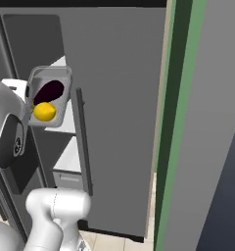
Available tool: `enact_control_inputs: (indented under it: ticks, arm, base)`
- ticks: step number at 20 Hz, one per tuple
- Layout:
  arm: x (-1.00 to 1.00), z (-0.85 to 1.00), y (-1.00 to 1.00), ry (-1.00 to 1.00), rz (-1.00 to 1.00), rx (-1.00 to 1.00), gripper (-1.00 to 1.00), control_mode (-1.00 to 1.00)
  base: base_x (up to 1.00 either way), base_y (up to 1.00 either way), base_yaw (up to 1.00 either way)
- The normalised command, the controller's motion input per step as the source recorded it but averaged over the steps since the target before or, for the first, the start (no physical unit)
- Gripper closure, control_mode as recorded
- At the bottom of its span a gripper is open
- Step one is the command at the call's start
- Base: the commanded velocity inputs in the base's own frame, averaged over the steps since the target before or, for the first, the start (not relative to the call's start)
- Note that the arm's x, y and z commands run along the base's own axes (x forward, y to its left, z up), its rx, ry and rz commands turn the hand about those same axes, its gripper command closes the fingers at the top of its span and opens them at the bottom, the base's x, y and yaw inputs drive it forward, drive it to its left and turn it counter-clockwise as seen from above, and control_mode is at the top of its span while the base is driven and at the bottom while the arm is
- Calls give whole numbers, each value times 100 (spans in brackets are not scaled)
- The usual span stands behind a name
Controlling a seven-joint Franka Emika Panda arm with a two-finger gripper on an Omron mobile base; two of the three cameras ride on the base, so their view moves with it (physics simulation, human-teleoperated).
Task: Take the eggplant and lemon out of the freezer and place them in the tupperware container on the counter. Then put the tupperware containing the vegetables back in the freezer.
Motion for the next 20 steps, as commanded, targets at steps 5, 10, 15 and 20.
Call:
enact_control_inputs:
  ticks: [5, 10, 15, 20]
  arm:
    - [0, 0, 0, 0, 0, 0, 100, 100]
    - [0, 0, 0, 0, 0, 0, 100, 100]
    - [0, 0, 0, 0, 0, 0, 100, 100]
    - [0, 0, 0, 0, 0, 0, 100, 100]
  base:
    - [21, 0, 0]
    - [41, 3, 0]
    - [37, 23, 0]
    - [24, 29, 0]
